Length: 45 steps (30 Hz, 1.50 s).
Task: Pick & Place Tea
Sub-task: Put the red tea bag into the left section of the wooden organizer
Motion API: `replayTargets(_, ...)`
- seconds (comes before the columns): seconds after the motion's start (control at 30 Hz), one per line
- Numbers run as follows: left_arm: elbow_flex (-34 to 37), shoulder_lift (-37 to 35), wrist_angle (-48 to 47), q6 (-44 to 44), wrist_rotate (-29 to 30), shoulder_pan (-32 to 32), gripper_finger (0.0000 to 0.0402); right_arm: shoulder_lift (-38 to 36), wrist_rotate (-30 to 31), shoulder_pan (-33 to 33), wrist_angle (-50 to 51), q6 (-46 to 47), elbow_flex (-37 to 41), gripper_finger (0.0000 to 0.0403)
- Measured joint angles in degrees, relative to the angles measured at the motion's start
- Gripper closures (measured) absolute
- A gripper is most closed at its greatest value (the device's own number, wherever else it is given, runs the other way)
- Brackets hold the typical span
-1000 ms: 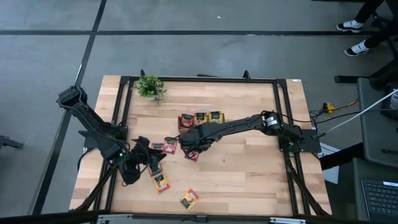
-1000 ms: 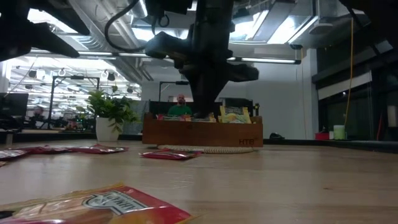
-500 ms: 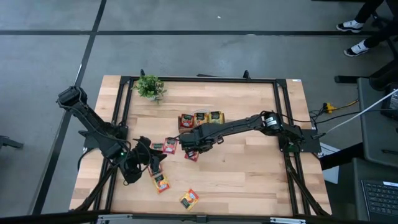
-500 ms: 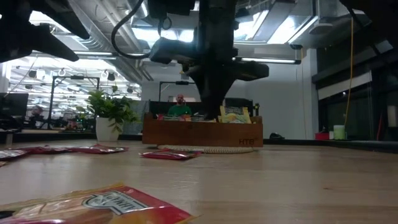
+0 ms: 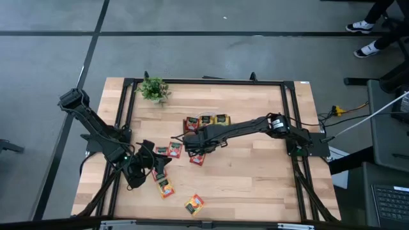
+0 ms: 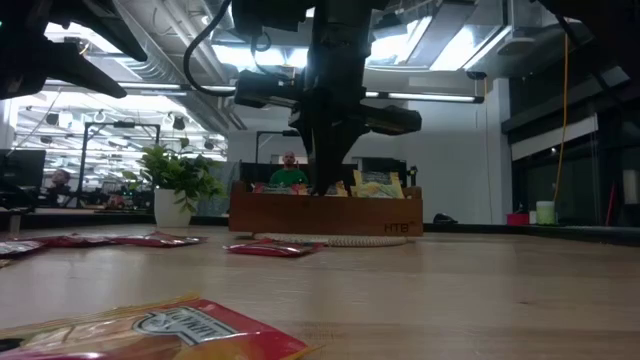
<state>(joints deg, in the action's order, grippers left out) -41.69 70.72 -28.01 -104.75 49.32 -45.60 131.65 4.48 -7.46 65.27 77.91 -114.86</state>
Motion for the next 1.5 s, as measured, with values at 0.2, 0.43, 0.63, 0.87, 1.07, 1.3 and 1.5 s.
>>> replayTargets(0.2, 0.0, 0.0, 0.1, 0.0, -0.2, 0.0, 0.0229, 3.4, -2.4, 0.0, -1.2, -0.6, 0.0, 0.0401)
replayTargets(0.43, 0.0, 0.0, 0.4, 0.0, -0.8, 0.0, 0.0229, 5.2, -2.6, 0.0, -1.2, -1.9, 0.0, 0.0401)
replayTargets(0.63, 0.0, 0.0, 0.7, -0.1, -1.0, 0.0, 0.0229, 6.1, -2.6, 0.0, -1.5, -2.0, 0.1, 0.0401)
replayTargets(0.87, 0.0, 0.8, 4.6, -0.8, -3.5, 0.5, 0.0229, 6.5, -2.6, 0.0, -2.7, -2.0, 0.0, 0.0401)
replayTargets(1.07, 0.0, 6.9, 11.3, -1.0, -10.6, 3.1, 0.0228, 6.6, -2.6, 0.0, -3.1, -1.9, 0.0, 0.0401)
replayTargets(1.3, 0.0, 15.8, 20.1, -6.1, -12.6, 5.3, 0.0194, 6.6, -2.6, 0.0, -3.4, -1.9, 0.0, 0.0401)
replayTargets(1.5, 0.0, 19.9, 26.2, -1.9, -12.9, 5.3, 0.0142, 6.6, -2.6, 0.0, -4.6, -2.0, 0.0, 0.0401)
